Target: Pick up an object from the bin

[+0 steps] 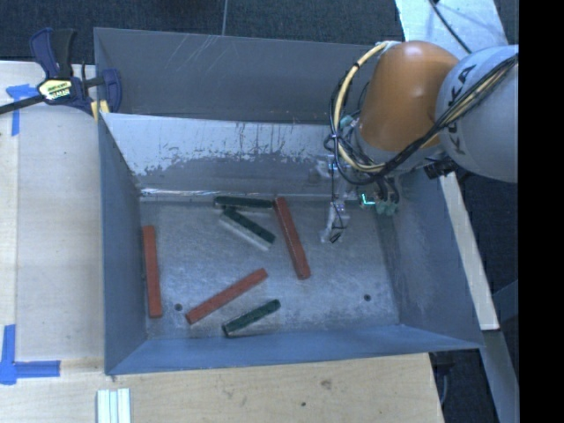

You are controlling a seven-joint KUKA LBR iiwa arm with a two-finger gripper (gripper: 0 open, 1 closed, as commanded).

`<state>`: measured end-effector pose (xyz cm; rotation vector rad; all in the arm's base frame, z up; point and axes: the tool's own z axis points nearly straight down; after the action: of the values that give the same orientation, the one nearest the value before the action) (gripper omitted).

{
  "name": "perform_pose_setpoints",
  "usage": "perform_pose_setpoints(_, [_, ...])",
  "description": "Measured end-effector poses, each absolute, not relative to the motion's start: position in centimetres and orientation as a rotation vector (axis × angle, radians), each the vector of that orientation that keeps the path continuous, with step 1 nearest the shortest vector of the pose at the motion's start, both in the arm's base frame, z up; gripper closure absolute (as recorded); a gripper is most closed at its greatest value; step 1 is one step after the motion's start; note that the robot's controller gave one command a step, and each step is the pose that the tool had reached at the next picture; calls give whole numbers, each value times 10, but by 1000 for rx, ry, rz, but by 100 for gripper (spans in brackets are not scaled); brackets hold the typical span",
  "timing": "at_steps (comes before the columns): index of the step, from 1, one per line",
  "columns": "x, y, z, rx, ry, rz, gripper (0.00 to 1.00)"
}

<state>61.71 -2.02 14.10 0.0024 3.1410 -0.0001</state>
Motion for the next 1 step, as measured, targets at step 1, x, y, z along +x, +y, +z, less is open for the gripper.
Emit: perform_pose_setpoints(1, [620, 21, 82, -1028, 2968, 0, 0])
